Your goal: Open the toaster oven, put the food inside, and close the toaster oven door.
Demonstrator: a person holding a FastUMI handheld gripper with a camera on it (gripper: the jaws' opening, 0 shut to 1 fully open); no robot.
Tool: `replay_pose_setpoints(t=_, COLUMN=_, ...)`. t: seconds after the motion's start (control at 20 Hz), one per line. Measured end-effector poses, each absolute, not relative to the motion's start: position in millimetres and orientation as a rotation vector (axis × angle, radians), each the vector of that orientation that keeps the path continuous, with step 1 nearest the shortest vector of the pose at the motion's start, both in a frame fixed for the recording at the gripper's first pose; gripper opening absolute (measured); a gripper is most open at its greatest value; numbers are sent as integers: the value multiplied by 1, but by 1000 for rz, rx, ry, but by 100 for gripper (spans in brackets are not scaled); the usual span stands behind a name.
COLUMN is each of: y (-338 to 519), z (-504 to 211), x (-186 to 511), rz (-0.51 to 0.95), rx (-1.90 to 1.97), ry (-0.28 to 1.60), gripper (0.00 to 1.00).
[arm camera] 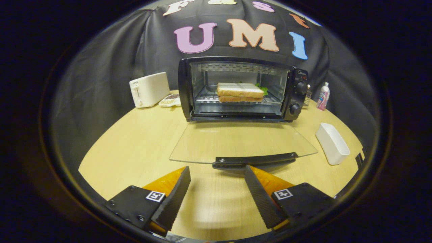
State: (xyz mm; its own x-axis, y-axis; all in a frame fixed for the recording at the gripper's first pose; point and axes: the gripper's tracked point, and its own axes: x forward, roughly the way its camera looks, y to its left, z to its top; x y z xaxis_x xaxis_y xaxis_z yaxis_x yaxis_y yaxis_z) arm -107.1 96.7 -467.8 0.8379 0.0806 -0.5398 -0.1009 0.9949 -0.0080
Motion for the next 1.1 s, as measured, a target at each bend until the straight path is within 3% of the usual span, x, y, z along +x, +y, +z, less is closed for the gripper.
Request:
replay_pose_setpoints(t=0.55, y=98, z=-441, x=-102, rz=72, rx=-55, ry=510, gripper=98)
replay_pose_setpoints(t=1.1, y=101, z=-357, x=-66, rz=47, rx=16, ry=310, gripper=99)
